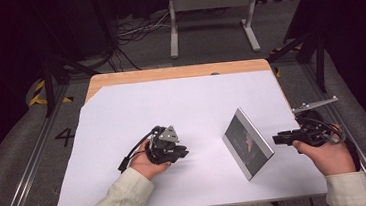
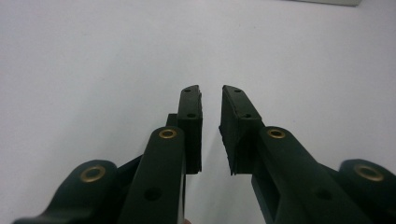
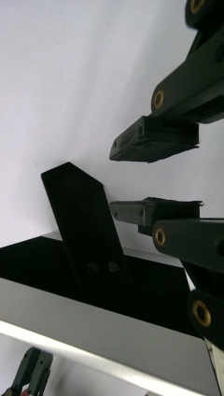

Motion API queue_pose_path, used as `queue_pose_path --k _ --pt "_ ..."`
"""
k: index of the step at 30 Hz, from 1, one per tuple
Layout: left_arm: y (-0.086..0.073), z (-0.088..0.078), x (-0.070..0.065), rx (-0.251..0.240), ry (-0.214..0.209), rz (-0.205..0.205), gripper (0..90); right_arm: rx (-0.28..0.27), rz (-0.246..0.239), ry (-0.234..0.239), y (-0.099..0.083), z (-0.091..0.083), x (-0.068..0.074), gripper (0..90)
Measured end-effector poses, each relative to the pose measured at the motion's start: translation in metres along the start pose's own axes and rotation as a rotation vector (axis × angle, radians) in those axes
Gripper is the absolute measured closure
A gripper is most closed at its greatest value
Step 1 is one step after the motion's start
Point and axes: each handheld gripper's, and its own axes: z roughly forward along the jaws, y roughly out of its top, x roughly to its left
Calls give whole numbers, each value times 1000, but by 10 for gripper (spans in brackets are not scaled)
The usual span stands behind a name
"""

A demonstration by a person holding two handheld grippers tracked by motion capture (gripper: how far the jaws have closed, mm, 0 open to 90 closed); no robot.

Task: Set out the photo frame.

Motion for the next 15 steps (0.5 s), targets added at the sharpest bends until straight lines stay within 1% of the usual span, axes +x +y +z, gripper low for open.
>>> queue_pose_path --k 7,10,14,15 --pt "-5 -4 4 -11 16 -26 758 2 8 5 2 -2 1 685" --pt "-6 -5 5 -14 22 -31 757 -1 10 11 5 -5 3 685" --pt "-7 -6 6 -15 26 -33 756 9 12 14 8 -9 5 688" --pt "-7 -6 6 -14 26 -32 756 19 23 18 10 -10 6 687"
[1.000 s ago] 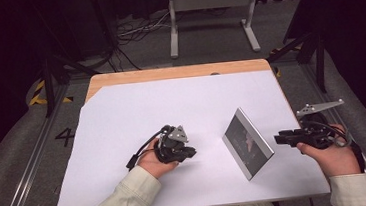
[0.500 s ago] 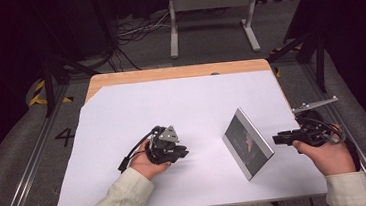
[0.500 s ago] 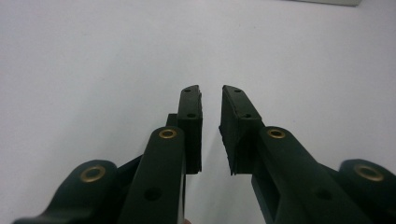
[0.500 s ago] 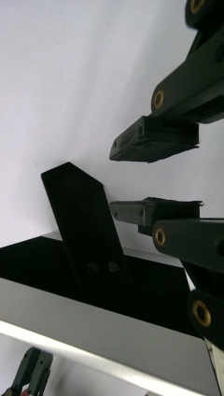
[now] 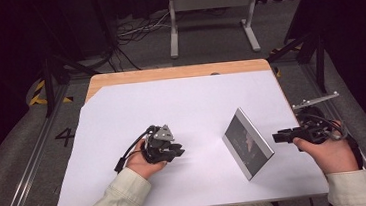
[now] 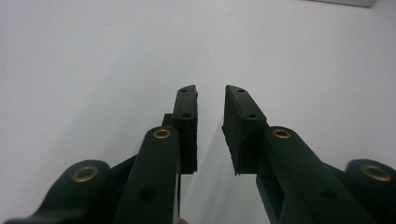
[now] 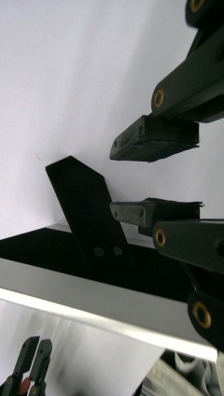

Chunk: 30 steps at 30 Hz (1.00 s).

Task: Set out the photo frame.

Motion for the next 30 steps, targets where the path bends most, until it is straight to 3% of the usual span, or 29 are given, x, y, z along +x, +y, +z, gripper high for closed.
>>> queue_pose_path --k 15,30 --pt "-1 1 1 6 -7 -7 752 106 0 -40 26 -13 13 681" --pt "-1 3 1 14 -7 -4 752 159 5 -50 41 -17 23 669"
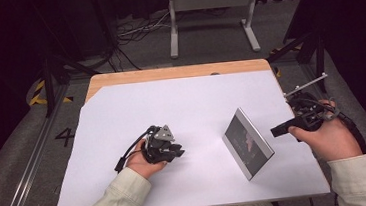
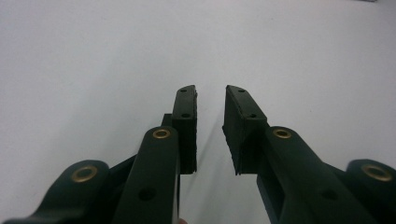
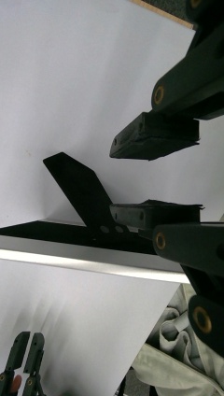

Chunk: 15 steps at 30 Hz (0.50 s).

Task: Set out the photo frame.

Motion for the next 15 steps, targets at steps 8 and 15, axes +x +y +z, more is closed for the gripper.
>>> queue_pose_path --k 8,15 --pt "0 1 0 6 3 4 752 6 -14 -9 6 -4 8 664" --pt "-1 1 2 4 4 -2 748 3 -25 -5 11 -6 16 662"
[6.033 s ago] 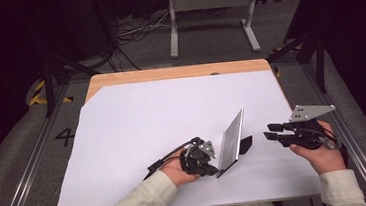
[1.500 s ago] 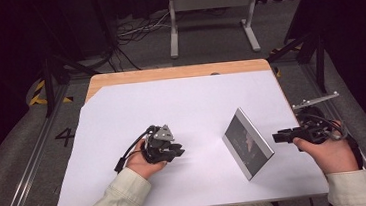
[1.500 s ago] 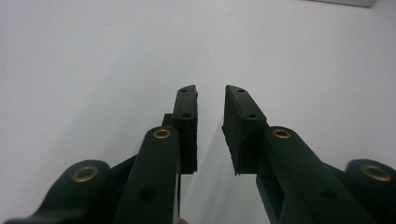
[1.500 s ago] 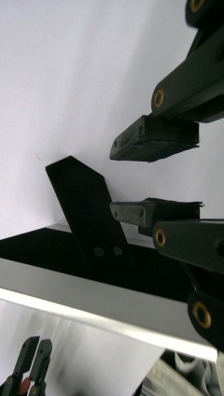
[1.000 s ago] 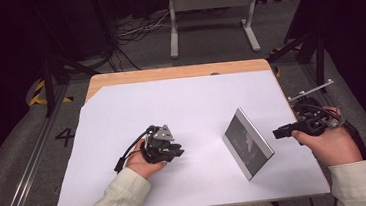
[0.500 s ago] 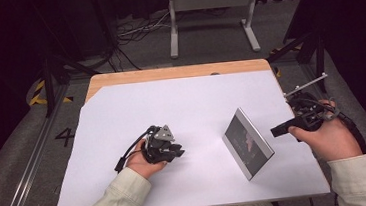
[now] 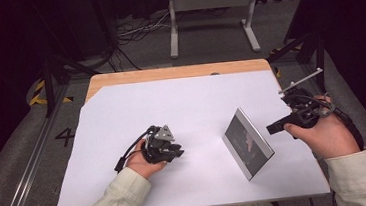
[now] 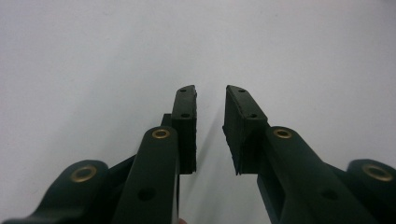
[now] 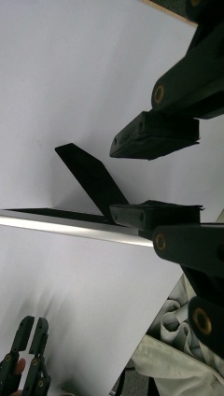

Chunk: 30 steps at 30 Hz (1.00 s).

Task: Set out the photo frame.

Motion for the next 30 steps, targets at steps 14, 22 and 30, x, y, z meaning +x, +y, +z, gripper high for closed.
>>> queue_pose_path --k 14,22,30 --pt "-2 -1 1 4 0 -9 745 11 -11 13 10 3 17 655" --pt "-3 0 1 8 -1 -10 743 13 -10 25 12 8 22 650" --pt "-4 1 0 12 -4 -14 741 38 -12 28 15 15 25 639"
